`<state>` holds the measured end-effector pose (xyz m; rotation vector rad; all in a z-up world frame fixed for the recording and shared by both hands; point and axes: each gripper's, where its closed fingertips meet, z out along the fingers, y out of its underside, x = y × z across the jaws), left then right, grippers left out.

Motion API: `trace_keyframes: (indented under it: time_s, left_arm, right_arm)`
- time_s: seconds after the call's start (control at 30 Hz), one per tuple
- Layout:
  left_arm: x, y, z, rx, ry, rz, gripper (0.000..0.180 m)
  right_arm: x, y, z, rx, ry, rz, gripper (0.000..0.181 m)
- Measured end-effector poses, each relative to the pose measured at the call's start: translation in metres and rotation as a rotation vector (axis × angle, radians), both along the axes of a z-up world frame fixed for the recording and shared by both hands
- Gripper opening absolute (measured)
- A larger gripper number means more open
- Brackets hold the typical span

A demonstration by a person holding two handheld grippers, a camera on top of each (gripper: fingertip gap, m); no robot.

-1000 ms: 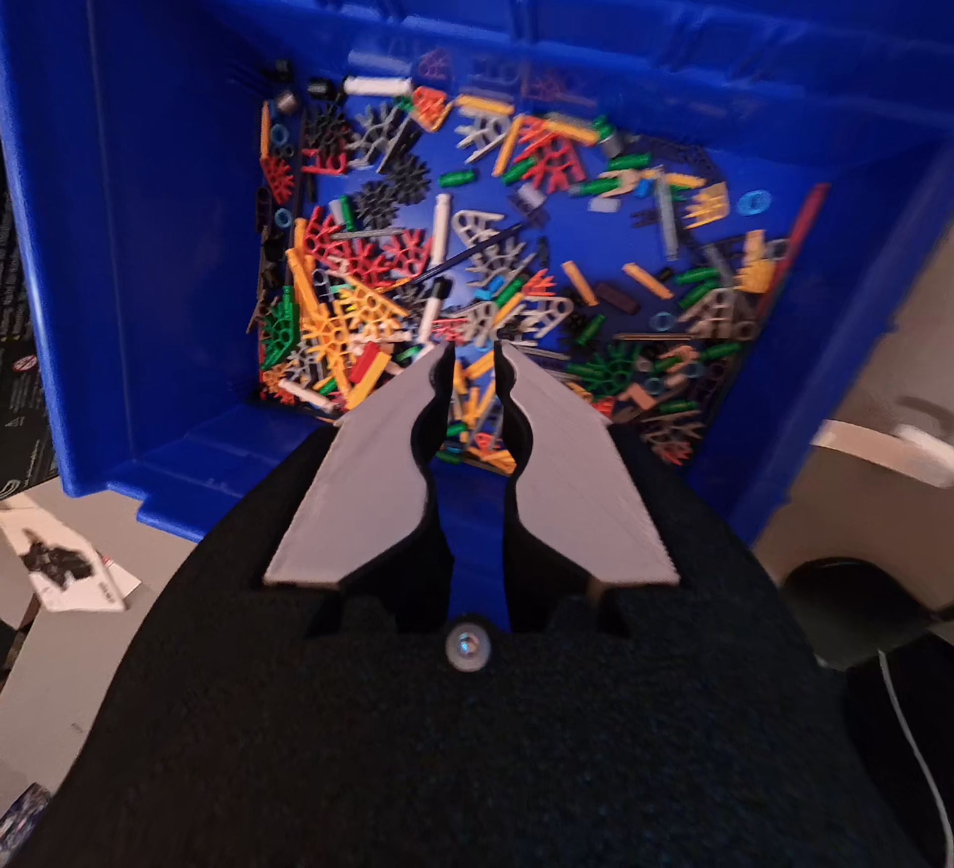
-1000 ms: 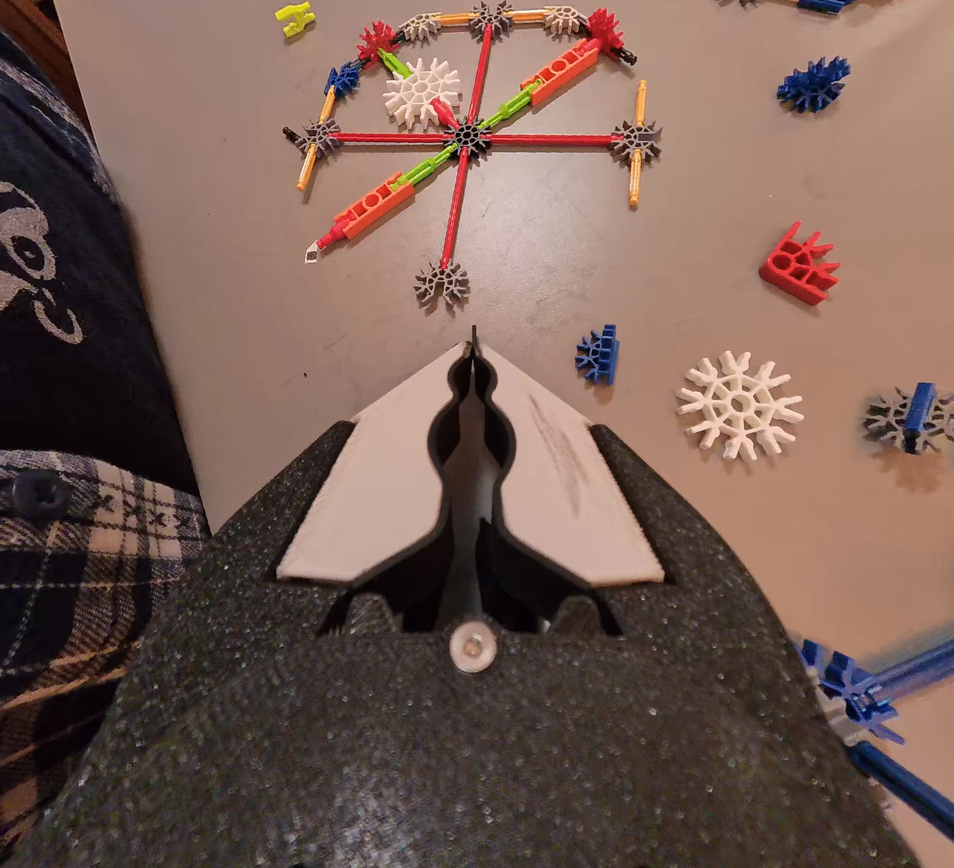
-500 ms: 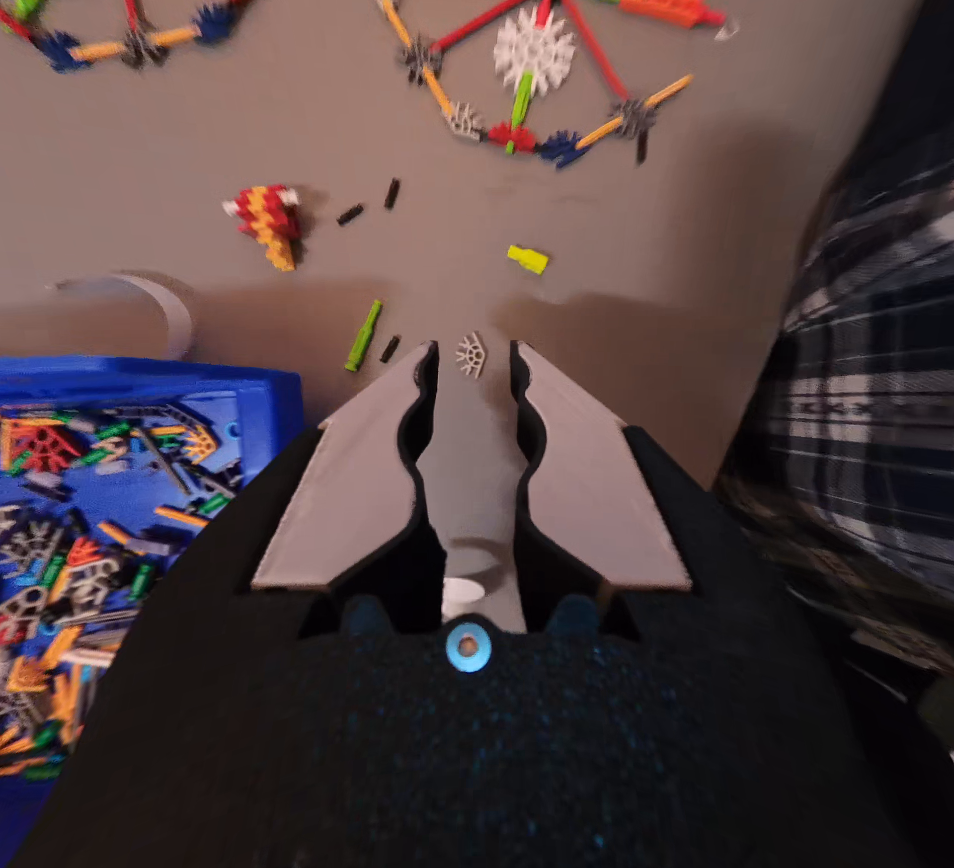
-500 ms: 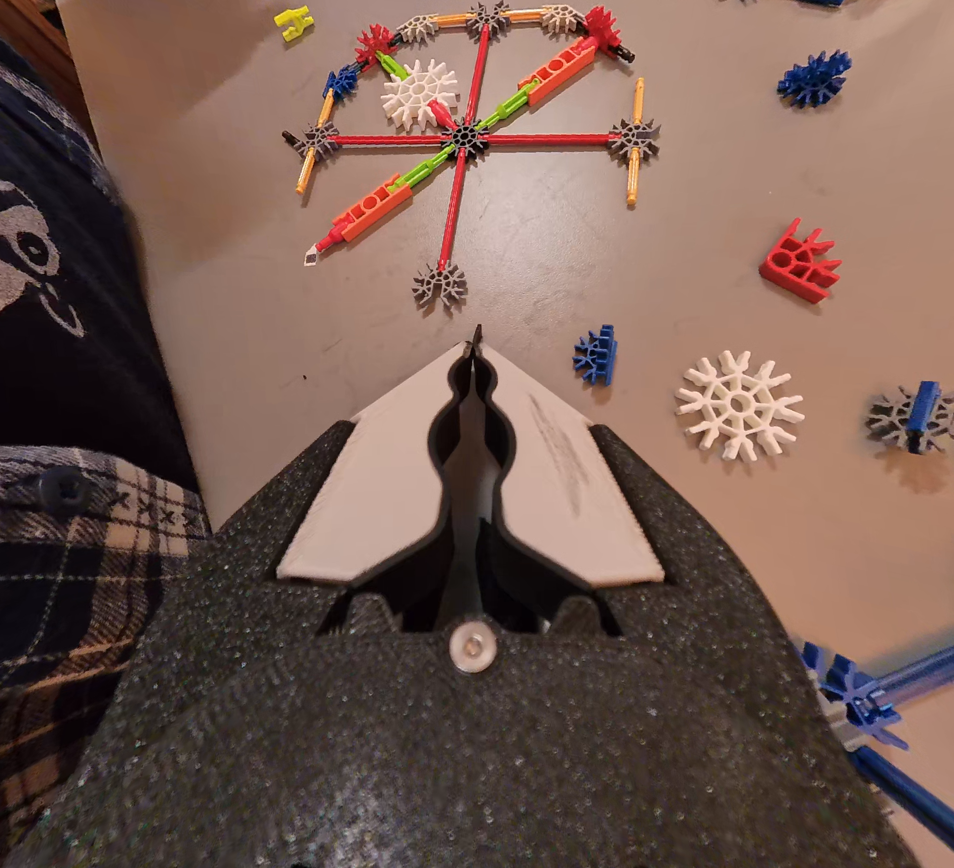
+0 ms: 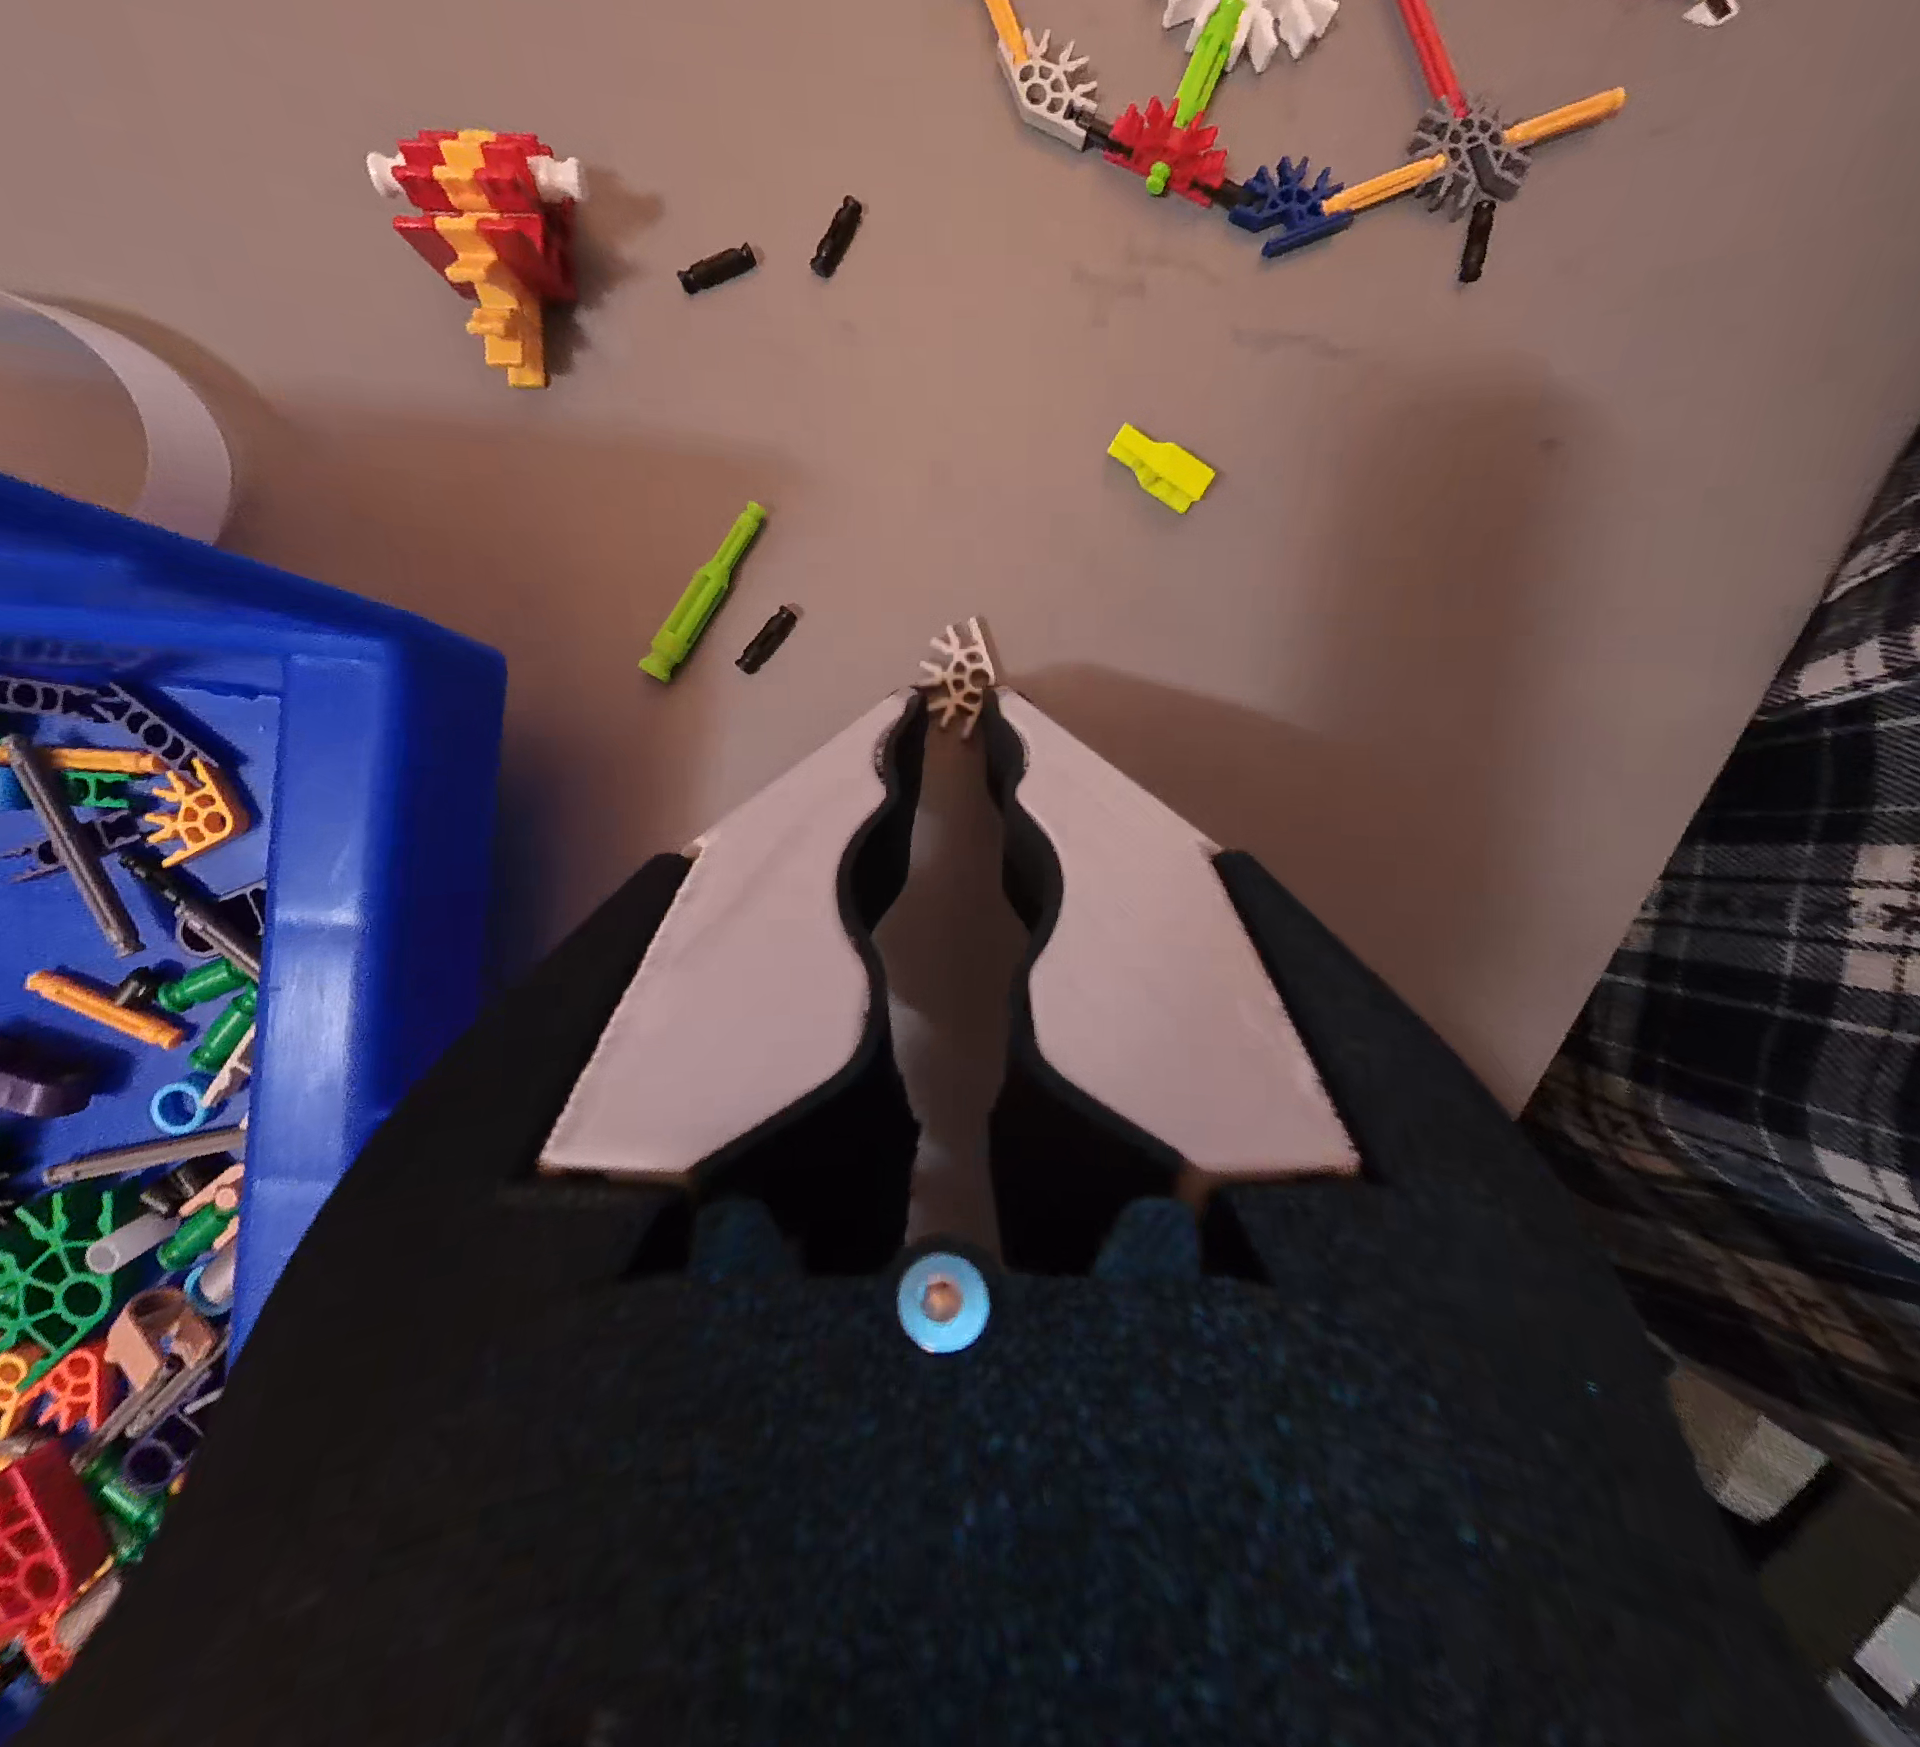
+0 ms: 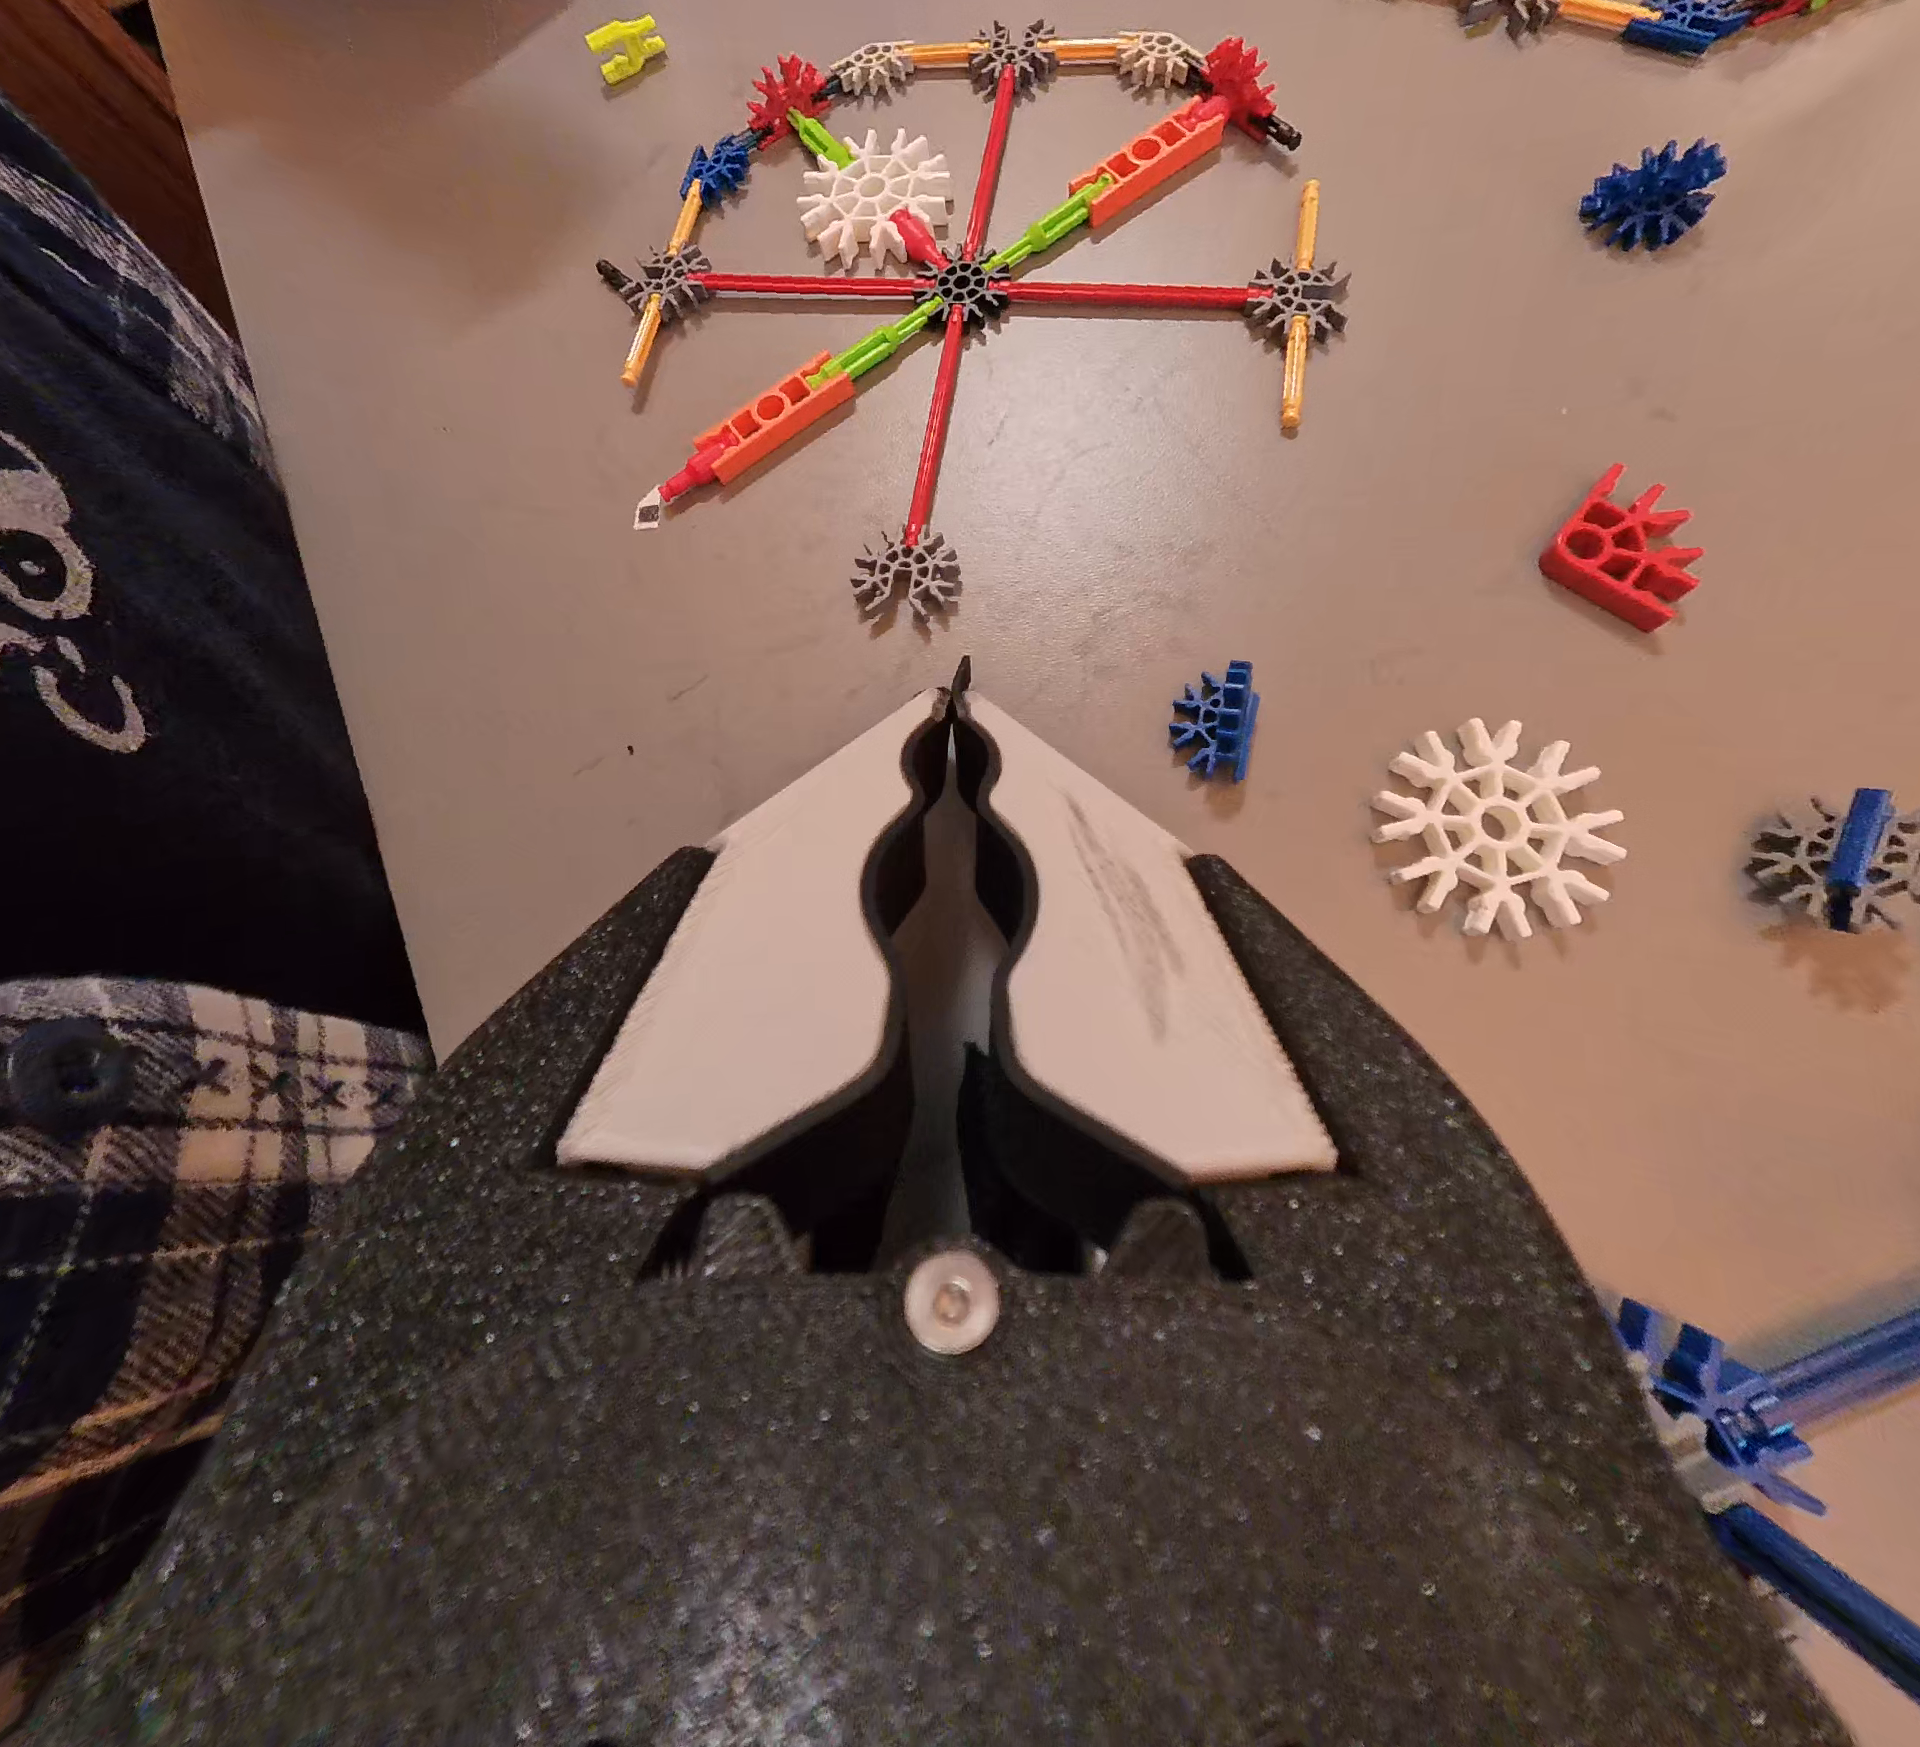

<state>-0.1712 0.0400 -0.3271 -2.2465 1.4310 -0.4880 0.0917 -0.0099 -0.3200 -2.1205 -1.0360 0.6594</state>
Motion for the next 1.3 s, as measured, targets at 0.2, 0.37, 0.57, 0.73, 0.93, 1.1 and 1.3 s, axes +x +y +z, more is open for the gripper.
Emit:
trace_keyframes:
  time_s: [0.2,0.37,0.57,0.73,0.93,1.1,1.3]
  left_arm:
    - [0.009,0.001,0.006,0.019,-0.055,0.041,0.0]
    - [0.029,-0.001,0.013,0.029,-0.067,0.017,0.0]
    - [0.025,-0.025,0.018,-0.049,-0.091,0.002,0.005]
    - [0.031,-0.056,0.013,-0.096,-0.074,-0.023,0.028]
    - [0.053,-0.058,0.001,-0.014,-0.039,0.069,0.032]
    - [0.058,-0.05,-0.001,0.094,-0.017,0.175,0.013]
    - [0.06,-0.05,0.0,0.121,-0.011,0.151,0.012]
  right_arm:
    - [-0.001,-0.002,0.002,0.006,0.007,0.01,0.0]
    - [-0.002,0.0,0.001,0.005,-0.007,0.019,0.0]
    - [-0.002,0.0,0.006,0.026,0.003,0.018,0.0]
    - [-0.003,0.0,0.003,0.02,-0.007,0.038,0.0]
    - [-0.004,-0.001,0.003,0.008,0.002,0.061,0.0]
    - [-0.005,-0.003,0.004,0.009,0.011,0.073,0.0]
    - [-0.005,-0.005,0.005,0.007,0.019,0.085,0.0]
